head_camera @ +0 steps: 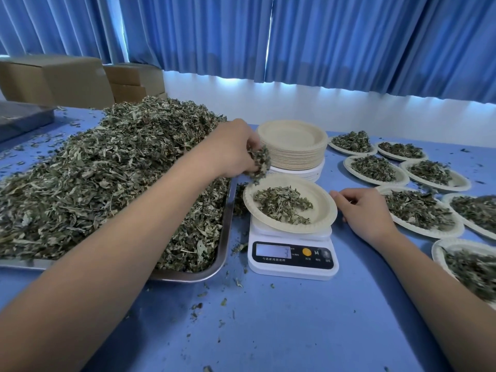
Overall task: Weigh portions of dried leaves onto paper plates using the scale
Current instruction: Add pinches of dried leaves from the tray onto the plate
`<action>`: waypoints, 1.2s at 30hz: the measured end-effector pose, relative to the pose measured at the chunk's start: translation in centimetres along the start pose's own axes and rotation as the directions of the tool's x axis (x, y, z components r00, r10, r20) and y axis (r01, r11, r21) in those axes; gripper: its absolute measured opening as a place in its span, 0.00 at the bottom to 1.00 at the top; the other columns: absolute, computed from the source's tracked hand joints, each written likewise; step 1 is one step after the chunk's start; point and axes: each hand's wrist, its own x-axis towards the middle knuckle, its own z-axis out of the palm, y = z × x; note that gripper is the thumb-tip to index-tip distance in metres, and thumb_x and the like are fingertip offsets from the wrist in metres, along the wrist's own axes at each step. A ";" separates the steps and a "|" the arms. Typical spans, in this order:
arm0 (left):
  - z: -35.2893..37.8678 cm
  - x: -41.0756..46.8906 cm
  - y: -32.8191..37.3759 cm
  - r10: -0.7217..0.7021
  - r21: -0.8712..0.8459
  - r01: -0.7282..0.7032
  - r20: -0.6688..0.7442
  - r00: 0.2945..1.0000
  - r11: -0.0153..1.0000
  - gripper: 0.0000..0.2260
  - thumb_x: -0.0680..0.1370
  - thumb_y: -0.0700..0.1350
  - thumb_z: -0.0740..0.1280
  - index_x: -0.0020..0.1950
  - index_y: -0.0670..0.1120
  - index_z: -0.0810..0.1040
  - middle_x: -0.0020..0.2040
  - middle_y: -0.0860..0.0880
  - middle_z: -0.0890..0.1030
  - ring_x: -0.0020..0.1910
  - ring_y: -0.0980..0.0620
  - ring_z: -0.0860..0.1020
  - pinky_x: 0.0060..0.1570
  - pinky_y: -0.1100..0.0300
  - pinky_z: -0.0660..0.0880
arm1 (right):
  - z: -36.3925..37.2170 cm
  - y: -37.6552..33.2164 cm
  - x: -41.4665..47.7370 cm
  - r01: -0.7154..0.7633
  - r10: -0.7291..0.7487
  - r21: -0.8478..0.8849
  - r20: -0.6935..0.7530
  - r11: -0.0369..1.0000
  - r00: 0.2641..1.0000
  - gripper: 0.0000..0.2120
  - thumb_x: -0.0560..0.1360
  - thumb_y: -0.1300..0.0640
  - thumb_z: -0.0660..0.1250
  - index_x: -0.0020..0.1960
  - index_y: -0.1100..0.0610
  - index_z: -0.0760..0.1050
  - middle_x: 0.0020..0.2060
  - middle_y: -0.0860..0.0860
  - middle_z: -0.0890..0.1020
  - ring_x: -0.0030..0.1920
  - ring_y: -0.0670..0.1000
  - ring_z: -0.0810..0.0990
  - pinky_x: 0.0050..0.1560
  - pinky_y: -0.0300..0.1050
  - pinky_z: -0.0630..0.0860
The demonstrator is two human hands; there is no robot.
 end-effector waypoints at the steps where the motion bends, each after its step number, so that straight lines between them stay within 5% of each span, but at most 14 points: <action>1: 0.5 -0.2 0.5 0.033 -0.029 -0.033 -0.016 0.999 0.999 0.15 0.72 0.42 0.76 0.58 0.48 0.83 0.56 0.50 0.82 0.51 0.50 0.78 0.53 0.62 0.70 | 0.0 0.0 0.0 -0.001 0.001 0.003 0.001 1.000 1.000 0.21 0.81 0.50 0.66 0.32 0.56 0.80 0.23 0.50 0.78 0.27 0.50 0.73 0.37 0.48 0.73; 8: 2.9 -0.8 1.8 0.170 -0.111 -0.145 0.261 0.950 0.983 0.23 0.75 0.46 0.74 0.70 0.54 0.75 0.71 0.55 0.73 0.63 0.53 0.74 0.59 0.62 0.66 | -0.1 0.1 0.0 -0.002 0.002 0.007 0.006 1.000 1.000 0.19 0.81 0.50 0.66 0.33 0.55 0.81 0.22 0.45 0.78 0.24 0.43 0.72 0.36 0.44 0.71; 12: 0.9 -0.3 0.7 0.164 -0.173 -0.127 0.217 0.962 0.977 0.23 0.77 0.40 0.71 0.71 0.54 0.74 0.70 0.55 0.74 0.63 0.54 0.75 0.64 0.59 0.70 | -0.2 0.2 -0.1 -0.008 0.007 0.020 0.009 1.000 1.000 0.20 0.81 0.50 0.67 0.32 0.53 0.80 0.22 0.46 0.79 0.26 0.46 0.75 0.36 0.44 0.72; 17: -0.7 0.5 -2.5 -0.094 0.266 0.014 0.290 0.952 0.964 0.18 0.77 0.35 0.66 0.66 0.46 0.78 0.60 0.47 0.81 0.56 0.46 0.80 0.59 0.50 0.78 | -0.2 0.1 -0.2 -0.007 0.007 0.021 0.009 1.000 1.000 0.20 0.81 0.50 0.66 0.32 0.53 0.81 0.22 0.45 0.79 0.24 0.44 0.73 0.35 0.43 0.71; 19: -0.3 0.2 -3.4 -0.232 0.476 0.014 0.402 0.886 0.879 0.17 0.75 0.43 0.73 0.63 0.43 0.79 0.58 0.46 0.81 0.53 0.45 0.80 0.57 0.50 0.78 | -0.2 0.0 -0.2 -0.015 0.015 0.016 0.011 1.000 1.000 0.19 0.81 0.50 0.66 0.33 0.53 0.82 0.22 0.45 0.79 0.25 0.45 0.73 0.35 0.44 0.72; 22: 0.7 -0.2 -3.1 -0.263 0.538 -0.089 0.542 0.798 0.838 0.17 0.74 0.49 0.74 0.58 0.43 0.79 0.44 0.51 0.79 0.43 0.50 0.77 0.46 0.56 0.76 | -0.2 0.0 -0.2 -0.014 0.014 -0.003 0.011 1.000 1.000 0.20 0.81 0.50 0.66 0.33 0.55 0.81 0.22 0.46 0.78 0.24 0.44 0.72 0.35 0.44 0.70; 27: 1.2 -0.3 -2.7 -0.206 0.491 -0.089 0.514 0.833 0.867 0.10 0.74 0.39 0.72 0.52 0.36 0.80 0.39 0.47 0.79 0.43 0.45 0.79 0.40 0.56 0.74 | -0.3 -0.1 -0.3 -0.014 0.015 -0.006 0.012 1.000 1.000 0.20 0.81 0.50 0.66 0.34 0.56 0.81 0.22 0.47 0.79 0.23 0.43 0.72 0.34 0.43 0.70; 30: 0.6 0.0 -3.0 -0.209 0.441 -0.018 0.461 0.863 0.897 0.05 0.74 0.37 0.72 0.40 0.43 0.80 0.35 0.47 0.79 0.35 0.50 0.74 0.38 0.56 0.73 | -0.3 0.0 -0.3 -0.016 0.016 -0.011 0.012 1.000 1.000 0.20 0.81 0.50 0.66 0.34 0.56 0.82 0.22 0.47 0.79 0.24 0.44 0.73 0.34 0.44 0.71; 36: 0.0 0.5 -3.5 -0.173 0.413 0.037 0.296 0.939 0.910 0.04 0.75 0.37 0.72 0.47 0.42 0.84 0.46 0.46 0.84 0.45 0.46 0.81 0.48 0.50 0.80 | -0.2 0.0 -0.3 -0.011 0.012 -0.002 0.009 1.000 1.000 0.20 0.81 0.50 0.66 0.34 0.56 0.81 0.23 0.49 0.79 0.27 0.49 0.75 0.36 0.44 0.72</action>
